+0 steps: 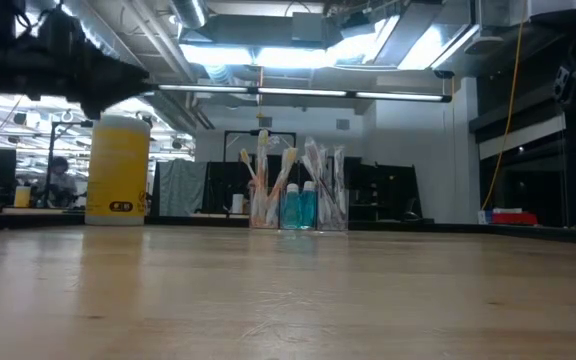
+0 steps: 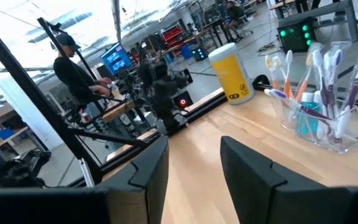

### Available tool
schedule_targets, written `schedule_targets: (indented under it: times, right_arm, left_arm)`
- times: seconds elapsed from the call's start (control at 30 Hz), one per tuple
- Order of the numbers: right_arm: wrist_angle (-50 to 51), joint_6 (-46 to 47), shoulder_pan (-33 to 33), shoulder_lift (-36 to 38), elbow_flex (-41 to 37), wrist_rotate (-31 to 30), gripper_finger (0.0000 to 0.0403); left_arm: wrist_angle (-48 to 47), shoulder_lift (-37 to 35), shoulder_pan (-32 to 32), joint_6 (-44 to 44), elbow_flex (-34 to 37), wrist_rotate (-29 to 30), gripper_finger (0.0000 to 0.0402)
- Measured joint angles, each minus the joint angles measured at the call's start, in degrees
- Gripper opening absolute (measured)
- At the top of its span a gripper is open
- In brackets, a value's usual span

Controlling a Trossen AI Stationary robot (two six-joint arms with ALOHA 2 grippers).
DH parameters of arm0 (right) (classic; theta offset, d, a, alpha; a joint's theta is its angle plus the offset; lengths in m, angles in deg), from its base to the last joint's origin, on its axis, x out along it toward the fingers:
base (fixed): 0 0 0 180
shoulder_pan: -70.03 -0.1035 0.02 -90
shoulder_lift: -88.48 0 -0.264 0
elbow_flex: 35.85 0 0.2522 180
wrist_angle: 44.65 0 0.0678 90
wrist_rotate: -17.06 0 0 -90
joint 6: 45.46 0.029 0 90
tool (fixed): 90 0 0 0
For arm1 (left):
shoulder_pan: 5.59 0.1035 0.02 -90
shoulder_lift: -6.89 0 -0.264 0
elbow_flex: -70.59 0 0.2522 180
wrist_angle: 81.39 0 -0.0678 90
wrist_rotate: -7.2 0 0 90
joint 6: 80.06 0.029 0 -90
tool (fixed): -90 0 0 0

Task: Pick & Place toothbrushing station
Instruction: Return to Home Position

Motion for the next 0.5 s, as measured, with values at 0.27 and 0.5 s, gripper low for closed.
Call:
schedule_targets:
  times: [0.27, 0.5]
  right_arm:
    - [0.0, -1.8, 1.1, 0.0, 0.8, 0.0, 0.0148]
    - [0.0, -2.6, 0.3, -0.2, -2.1, 0.0, 0.0148]
  left_arm:
    - [-6.5, 1.1, 0.0, -9.7, 0.6, -1.7, 0.0171]
    - [-6.6, 1.2, 0.0, -10.9, 0.6, -1.6, 0.0171]
